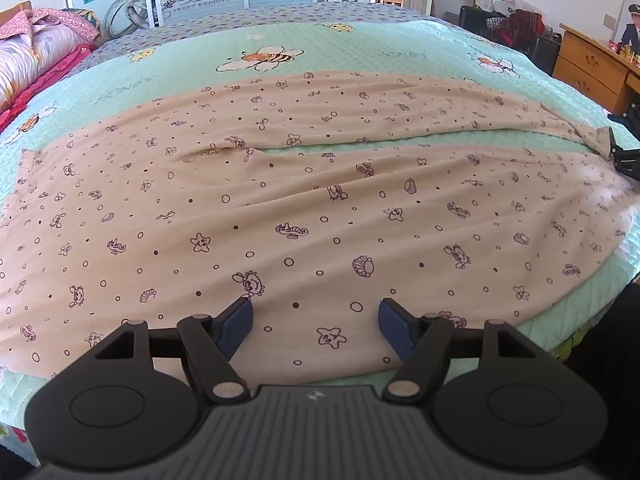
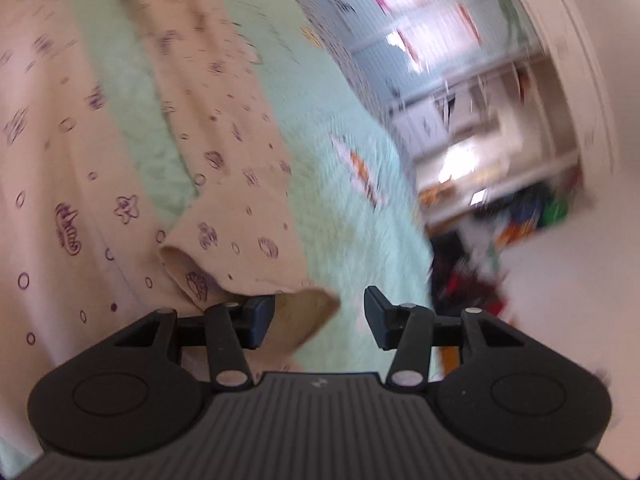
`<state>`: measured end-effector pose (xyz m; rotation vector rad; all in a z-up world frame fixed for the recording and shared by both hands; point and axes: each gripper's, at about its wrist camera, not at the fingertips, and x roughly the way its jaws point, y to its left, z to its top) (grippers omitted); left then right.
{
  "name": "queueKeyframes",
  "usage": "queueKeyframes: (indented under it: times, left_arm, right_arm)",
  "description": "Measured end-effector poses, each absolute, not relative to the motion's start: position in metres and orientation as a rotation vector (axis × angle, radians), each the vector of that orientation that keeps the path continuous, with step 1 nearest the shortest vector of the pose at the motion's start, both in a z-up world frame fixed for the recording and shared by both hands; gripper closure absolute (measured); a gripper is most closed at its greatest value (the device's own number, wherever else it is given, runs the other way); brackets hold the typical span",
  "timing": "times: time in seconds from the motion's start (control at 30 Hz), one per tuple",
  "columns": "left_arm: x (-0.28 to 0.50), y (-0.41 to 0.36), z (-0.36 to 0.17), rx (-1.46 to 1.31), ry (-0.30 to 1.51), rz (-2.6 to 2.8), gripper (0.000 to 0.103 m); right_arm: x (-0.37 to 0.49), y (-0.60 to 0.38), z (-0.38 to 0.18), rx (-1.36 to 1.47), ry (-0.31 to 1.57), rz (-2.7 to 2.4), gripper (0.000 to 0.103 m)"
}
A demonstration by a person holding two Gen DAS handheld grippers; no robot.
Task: Fold clothes
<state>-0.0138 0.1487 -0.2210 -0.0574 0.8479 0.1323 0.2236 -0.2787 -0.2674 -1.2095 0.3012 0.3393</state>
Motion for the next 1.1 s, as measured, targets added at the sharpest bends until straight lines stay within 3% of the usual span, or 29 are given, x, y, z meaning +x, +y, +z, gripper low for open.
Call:
queueKeyframes:
  times: [0.07,0.13,0.17,0.2,0.27,0.37,0.47,0.53,0.63,0.73,0.83,1.1]
  left_arm:
    - [-0.014,0.148,-0.221,-0.057,0.849,0.132,0.031]
    - [-0.014,0.148,-0.221,-0.058,0.849,0.133,0.031]
    - [-0.014,0.148,-0.221,-0.058,0.85,0.133,0.031]
    - [-0.014,0.148,-0.221,-0.058,0.85,0.133,0.031]
    - [-0.013,0.148,-0.222,-0.057,0.852,0.133,0.031]
    - [-0.013,0.148,-0.222,-0.055,0.854,0.133,0.031]
    - [-0.013,0.149,-0.223,-0.056,0.854,0.134,0.031]
    - [-0.013,0.149,-0.224,-0.059,0.854,0.135,0.031]
    - [-0.012,0.149,-0.225,-0.057,0.855,0.135,0.03]
    - [-0.012,0.149,-0.224,-0.055,0.857,0.132,0.03]
    - [-0.011,0.148,-0.224,-0.05,0.859,0.135,0.03]
    - [-0.008,0.145,-0.225,-0.031,0.869,0.146,0.03]
  right_arm:
    - [0.218,-0.273,-0.271,-1.292,0.255,0.386,0.052]
    - [0.216,-0.269,-0.271,-1.342,0.252,0.431,0.06]
    - [0.217,-0.267,-0.267,-1.327,0.289,0.447,0.07]
    - [0.219,-0.265,-0.262,-1.303,0.329,0.461,0.098]
    - [0.234,-0.263,-0.238,-1.098,0.428,0.468,0.102]
    - [0.281,-0.295,-0.182,-0.473,0.508,0.392,0.102]
    - [0.331,-0.355,-0.163,0.136,0.628,0.319,0.102]
    - [0.35,-0.375,-0.177,0.289,0.733,0.291,0.101]
    - [0.349,-0.381,-0.193,0.322,0.801,0.255,0.094]
    - [0.335,-0.382,-0.203,0.331,0.787,0.321,0.072]
    - [0.334,-0.37,-0.202,0.124,0.768,0.35,0.06]
    - [0.342,-0.348,-0.203,-0.322,0.598,0.478,0.056]
